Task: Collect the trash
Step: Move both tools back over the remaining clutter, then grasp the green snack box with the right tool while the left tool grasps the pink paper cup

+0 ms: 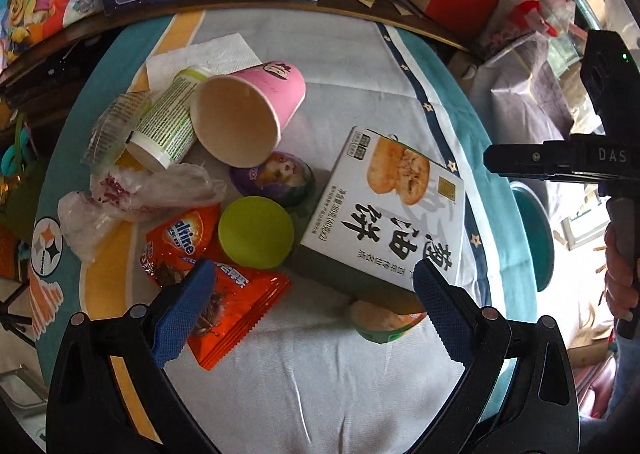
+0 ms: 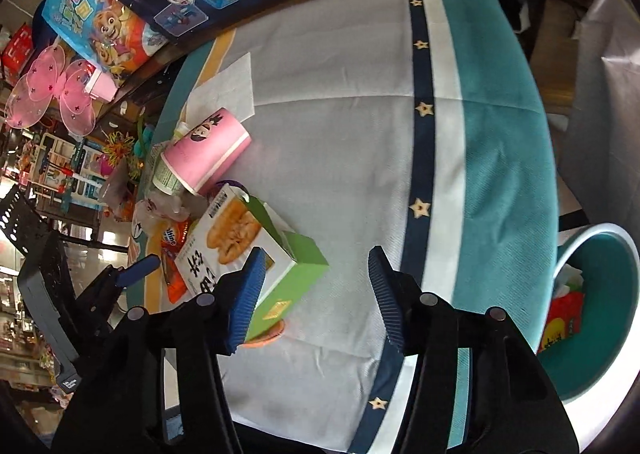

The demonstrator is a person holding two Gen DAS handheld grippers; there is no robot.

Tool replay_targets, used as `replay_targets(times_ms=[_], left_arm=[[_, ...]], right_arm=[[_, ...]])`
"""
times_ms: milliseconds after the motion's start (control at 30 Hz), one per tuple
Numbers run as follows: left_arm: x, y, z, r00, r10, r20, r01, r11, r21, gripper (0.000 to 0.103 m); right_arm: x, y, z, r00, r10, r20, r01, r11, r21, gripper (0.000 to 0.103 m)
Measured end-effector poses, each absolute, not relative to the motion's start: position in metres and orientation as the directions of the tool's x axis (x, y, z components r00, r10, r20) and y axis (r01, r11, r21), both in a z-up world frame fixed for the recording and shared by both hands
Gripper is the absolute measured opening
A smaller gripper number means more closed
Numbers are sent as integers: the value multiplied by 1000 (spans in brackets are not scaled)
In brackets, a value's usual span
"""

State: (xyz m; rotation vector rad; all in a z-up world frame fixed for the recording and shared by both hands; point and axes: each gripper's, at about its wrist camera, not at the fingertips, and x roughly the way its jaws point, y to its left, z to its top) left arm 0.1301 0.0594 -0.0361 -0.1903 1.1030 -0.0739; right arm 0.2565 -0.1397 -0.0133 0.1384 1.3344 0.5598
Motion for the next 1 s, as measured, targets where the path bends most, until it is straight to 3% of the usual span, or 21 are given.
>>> replay_targets(times_ms=[533, 700, 1000], left_arm=[[135, 66, -47, 459, -181, -870, -20, 977, -214, 100], [132, 73, -47, 468, -209, -859, -26, 968, -250, 100], [119, 68, -39, 510, -171, -843, 12, 981, -192, 98]], right_arm=[[279, -66, -54, -94, 520, -849, -403, 760, 510, 53], [269, -72, -40, -150, 557, -817, -403, 720, 565, 32], [239, -72, -10, -137, 539, -831, -445, 716, 538, 25]])
